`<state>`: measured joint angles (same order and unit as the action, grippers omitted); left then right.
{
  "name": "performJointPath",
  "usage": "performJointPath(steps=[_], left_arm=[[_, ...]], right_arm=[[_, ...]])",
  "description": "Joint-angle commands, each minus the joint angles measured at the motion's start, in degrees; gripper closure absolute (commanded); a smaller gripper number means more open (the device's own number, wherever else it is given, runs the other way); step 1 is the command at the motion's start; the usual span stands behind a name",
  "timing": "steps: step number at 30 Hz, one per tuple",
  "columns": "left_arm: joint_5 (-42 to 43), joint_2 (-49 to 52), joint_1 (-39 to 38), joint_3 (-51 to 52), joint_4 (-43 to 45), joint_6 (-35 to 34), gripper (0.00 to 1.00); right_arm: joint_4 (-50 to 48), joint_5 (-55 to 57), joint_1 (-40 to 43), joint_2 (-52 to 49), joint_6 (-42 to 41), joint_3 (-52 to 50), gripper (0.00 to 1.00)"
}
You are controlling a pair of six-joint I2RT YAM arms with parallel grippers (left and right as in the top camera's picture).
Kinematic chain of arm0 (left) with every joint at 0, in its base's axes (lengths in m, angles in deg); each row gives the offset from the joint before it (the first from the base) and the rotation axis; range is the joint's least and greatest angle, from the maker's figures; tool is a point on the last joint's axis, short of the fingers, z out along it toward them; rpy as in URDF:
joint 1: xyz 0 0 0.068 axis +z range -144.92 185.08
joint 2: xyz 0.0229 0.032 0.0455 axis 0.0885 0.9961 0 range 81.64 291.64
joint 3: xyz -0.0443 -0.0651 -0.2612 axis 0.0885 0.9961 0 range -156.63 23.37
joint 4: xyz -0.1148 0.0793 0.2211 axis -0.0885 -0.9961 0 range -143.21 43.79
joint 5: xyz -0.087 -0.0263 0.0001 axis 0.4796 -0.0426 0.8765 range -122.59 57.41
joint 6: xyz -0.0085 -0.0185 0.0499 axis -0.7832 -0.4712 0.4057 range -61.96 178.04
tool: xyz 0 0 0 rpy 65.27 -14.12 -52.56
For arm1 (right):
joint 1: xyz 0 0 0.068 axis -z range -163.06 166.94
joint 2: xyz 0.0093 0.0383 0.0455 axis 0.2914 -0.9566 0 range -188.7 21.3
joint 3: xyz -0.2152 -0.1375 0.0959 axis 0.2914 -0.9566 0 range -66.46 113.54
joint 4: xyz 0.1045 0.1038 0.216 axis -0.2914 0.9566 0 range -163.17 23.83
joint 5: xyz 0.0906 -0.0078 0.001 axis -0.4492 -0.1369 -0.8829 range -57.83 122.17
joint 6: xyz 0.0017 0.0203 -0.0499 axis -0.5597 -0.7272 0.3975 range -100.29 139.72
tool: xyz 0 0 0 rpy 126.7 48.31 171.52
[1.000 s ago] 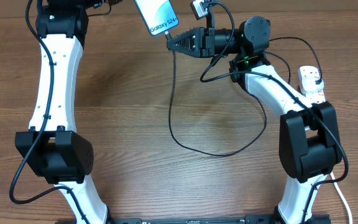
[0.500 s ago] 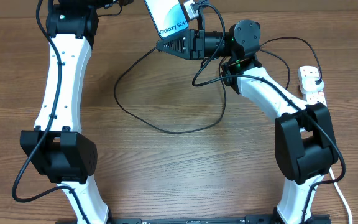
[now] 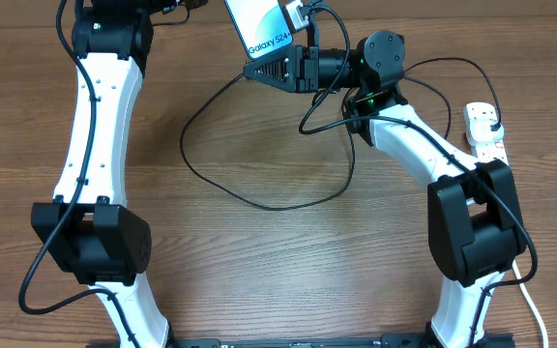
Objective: Plug charger to phone and switch on socket
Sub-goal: 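Open the right gripper and pull it back from the plugged phone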
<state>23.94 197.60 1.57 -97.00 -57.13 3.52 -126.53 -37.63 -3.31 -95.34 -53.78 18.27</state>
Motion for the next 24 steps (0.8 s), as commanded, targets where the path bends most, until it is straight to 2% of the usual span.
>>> performJointPath(steps=[1, 17, 24], left_arm=[[7.15, 0.02, -0.57, -0.52, -0.81, -1.01, 0.96], [7.58, 0.02, 6.14, -0.52, -0.81, -3.26, 0.96], [7.85, 0.02, 8.46, -0.52, -0.81, -3.41, 0.96]], right_arm=[[-0.33, 7.89, 0.39, -0.17, -0.44, 1.16, 0.96], [0.63, 7.56, 0.37, -0.17, -0.11, 1.16, 0.96], [9.22, 6.1, 0.37, -0.17, 4.81, 1.16, 0.96]])
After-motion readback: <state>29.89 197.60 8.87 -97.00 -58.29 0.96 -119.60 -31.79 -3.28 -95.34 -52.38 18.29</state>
